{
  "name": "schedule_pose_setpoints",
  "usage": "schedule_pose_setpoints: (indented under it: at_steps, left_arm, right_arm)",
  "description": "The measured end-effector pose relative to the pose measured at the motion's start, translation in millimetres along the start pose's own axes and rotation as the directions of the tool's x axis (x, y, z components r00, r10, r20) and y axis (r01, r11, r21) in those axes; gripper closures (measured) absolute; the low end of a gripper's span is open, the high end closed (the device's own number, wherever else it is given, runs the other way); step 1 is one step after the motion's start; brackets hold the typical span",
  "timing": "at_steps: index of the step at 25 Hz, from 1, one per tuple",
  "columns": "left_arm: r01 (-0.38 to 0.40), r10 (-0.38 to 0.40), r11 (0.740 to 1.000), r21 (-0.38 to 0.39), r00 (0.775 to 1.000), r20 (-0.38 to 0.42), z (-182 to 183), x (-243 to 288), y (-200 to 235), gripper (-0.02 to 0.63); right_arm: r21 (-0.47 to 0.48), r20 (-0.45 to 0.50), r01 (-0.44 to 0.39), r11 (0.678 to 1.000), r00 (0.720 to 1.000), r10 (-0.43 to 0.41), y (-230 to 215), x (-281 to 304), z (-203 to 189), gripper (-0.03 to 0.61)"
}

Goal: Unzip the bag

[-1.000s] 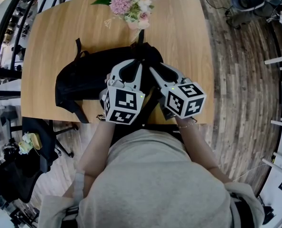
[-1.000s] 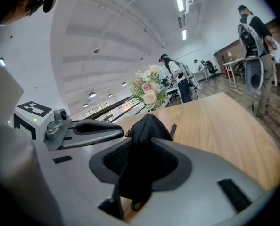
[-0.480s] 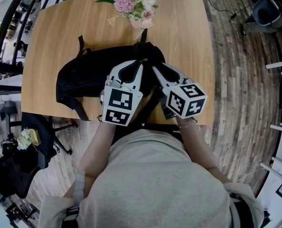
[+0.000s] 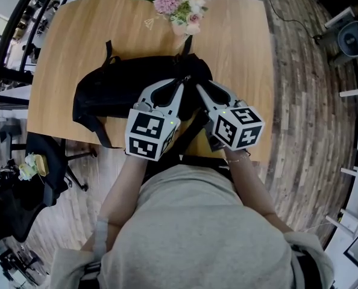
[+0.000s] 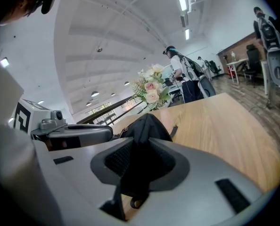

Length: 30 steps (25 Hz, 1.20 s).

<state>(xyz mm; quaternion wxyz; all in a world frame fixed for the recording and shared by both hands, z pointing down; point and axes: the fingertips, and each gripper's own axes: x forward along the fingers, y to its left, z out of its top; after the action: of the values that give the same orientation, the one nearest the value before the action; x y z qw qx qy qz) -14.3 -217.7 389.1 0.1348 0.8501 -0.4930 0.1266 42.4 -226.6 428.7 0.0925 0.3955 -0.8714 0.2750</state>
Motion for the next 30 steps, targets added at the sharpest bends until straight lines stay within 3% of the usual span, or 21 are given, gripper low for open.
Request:
schedule_pose_setpoints:
  at_steps: [7,22,30]
  left_arm:
    - [-0.023,0.025,0.997,-0.072,1.000,0.018,0,-6,9,0.571]
    - [-0.104,0.105,0.993,-0.062,0.994,0.021,-10,-21,18,0.584]
    - [-0.086,0.087,0.994,-0.064,0.996,0.012,-20,-41,38,0.586]
  right_arm:
    - [0.000,-0.010,-0.011,1.000,1.000,0.011,-2,0,0,0.506]
    - [-0.007,-0.009,-0.050,0.999,0.999,0.050,-5,-2,1,0.508]
    - [0.027,0.021,0.014,1.000,1.000,-0.014,-12,0,4,0.506]
